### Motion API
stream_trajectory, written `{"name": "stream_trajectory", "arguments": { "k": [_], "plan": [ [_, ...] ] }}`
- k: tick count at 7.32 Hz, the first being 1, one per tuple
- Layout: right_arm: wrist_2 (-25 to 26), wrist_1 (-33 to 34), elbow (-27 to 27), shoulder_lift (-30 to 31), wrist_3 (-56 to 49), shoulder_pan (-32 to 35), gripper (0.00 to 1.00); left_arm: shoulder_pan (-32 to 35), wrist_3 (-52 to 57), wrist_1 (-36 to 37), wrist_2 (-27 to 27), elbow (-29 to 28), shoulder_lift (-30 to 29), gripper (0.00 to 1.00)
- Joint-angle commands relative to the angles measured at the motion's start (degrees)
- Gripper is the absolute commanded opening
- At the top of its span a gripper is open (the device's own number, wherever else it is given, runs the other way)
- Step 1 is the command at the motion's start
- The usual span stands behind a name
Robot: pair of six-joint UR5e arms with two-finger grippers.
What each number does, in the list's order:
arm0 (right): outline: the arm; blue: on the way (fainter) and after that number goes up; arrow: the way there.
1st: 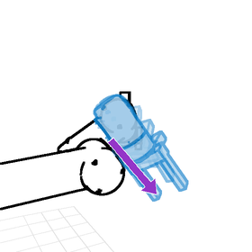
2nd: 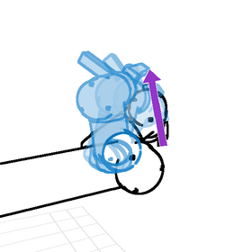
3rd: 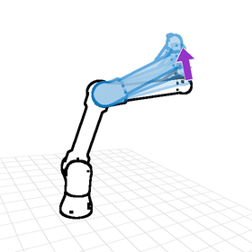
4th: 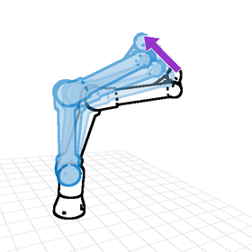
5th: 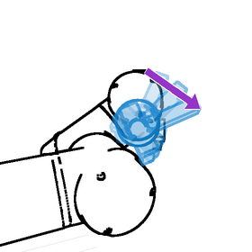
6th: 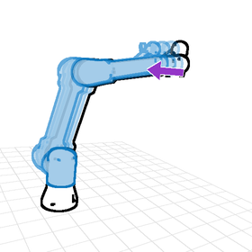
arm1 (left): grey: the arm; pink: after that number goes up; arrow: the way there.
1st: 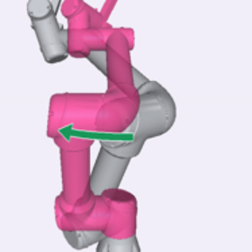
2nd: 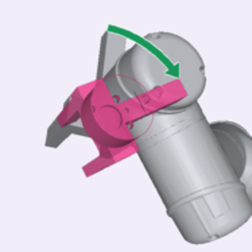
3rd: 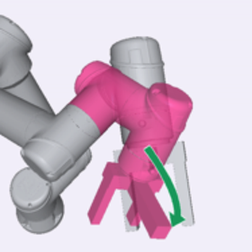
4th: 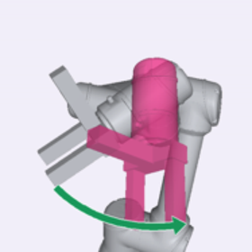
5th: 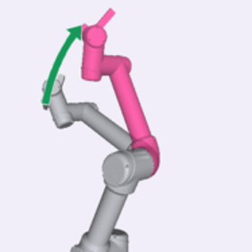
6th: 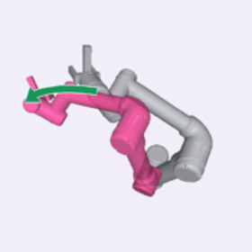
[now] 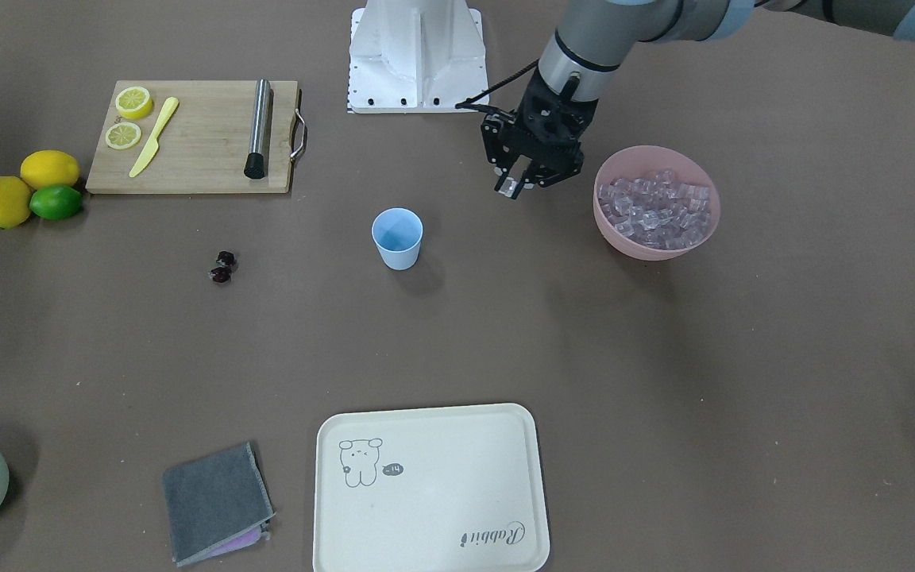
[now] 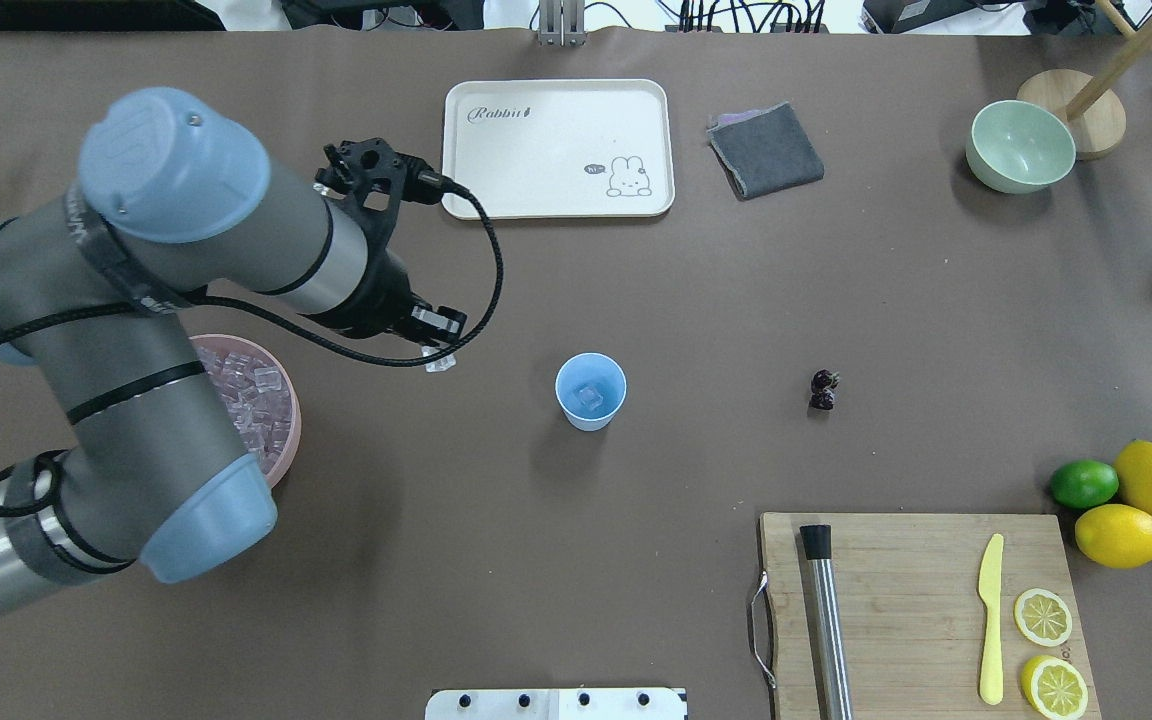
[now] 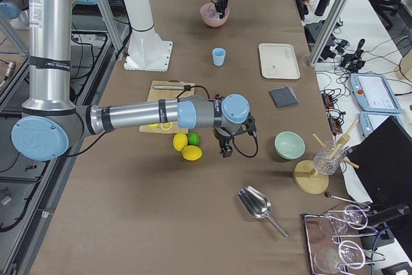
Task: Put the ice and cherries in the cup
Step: 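Carry the ice cube over the blue cup and drop it in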
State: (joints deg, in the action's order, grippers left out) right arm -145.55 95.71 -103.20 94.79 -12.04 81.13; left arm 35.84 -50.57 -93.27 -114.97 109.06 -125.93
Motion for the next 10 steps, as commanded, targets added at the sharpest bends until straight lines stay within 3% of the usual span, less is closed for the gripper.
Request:
{"name": "stream_trajectory", "arguments": {
  "k": [1,4,5,6,8,9,10],
  "plan": [
    [0.09,0.0,-0.07,0.04,0.0,-0.01,1.0,-5.57,-6.45,-0.42,6.99,-8.13,-9.74,0.0],
    [0.09,0.0,-0.68,0.48,0.0,-0.01,1.0,-6.92,-9.55,-8.49,7.92,-17.89,-13.19,0.0],
    [0.09,0.0,-0.68,0.48,0.0,-0.01,1.0,-6.92,-9.64,-8.59,8.88,-18.09,-13.12,0.01],
    [0.09,0.0,-0.68,0.48,0.0,-0.01,1.0,-8.05,-9.72,-8.77,12.45,-18.27,-12.86,0.97],
    [0.09,0.0,-0.59,0.48,0.0,-0.01,1.0,-6.06,-9.12,-7.55,11.54,-15.39,-11.9,0.98],
    [0.09,0.0,-0.59,0.48,0.0,-0.01,1.0,-2.04,-4.67,-4.32,5.34,-7.8,-5.1,0.98],
    [0.09,0.0,-0.68,0.48,0.0,-0.01,1.0,1.57,2.94,0.15,3.45,1.15,1.84,0.98]
  ]
}}
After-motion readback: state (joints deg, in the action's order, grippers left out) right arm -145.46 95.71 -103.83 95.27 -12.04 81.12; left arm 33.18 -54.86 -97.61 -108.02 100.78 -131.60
